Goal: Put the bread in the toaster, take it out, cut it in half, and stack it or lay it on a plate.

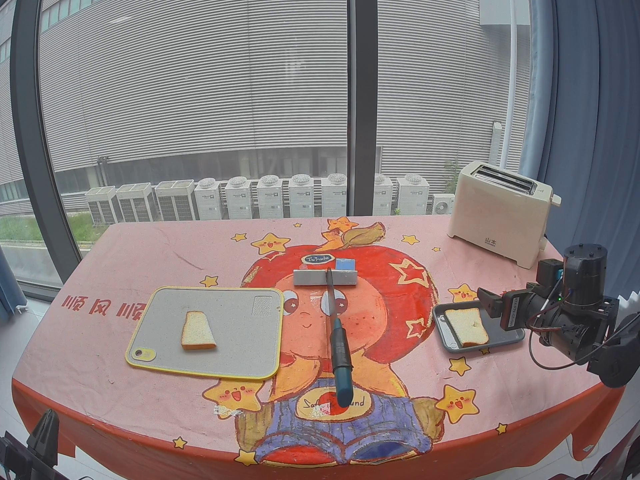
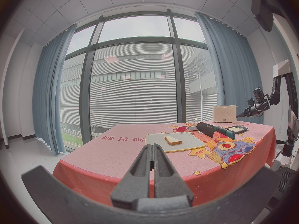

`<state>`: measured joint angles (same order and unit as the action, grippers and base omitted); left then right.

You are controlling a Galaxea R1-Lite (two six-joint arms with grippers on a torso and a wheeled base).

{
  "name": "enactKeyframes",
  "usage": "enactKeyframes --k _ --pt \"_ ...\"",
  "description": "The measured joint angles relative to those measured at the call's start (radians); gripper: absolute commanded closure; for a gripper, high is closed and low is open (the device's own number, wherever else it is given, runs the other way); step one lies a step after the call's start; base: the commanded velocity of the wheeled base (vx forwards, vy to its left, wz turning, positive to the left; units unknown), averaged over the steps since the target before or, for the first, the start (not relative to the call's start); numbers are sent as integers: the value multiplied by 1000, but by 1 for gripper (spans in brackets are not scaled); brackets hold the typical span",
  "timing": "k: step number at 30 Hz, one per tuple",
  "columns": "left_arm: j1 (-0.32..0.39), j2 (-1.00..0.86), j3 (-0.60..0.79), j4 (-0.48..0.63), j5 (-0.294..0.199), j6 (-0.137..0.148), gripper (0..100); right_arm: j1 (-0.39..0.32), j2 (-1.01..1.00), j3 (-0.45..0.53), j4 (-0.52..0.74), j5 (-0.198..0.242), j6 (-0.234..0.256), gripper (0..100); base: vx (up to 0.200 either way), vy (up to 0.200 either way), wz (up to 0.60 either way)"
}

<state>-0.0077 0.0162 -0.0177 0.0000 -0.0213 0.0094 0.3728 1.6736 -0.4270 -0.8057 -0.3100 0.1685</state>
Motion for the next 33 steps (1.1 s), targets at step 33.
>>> enactKeyframes --k 33 --pt "0 0 0 0 0 0 100 -318 -58 -46 -163 213 -109 0 0 0 0"
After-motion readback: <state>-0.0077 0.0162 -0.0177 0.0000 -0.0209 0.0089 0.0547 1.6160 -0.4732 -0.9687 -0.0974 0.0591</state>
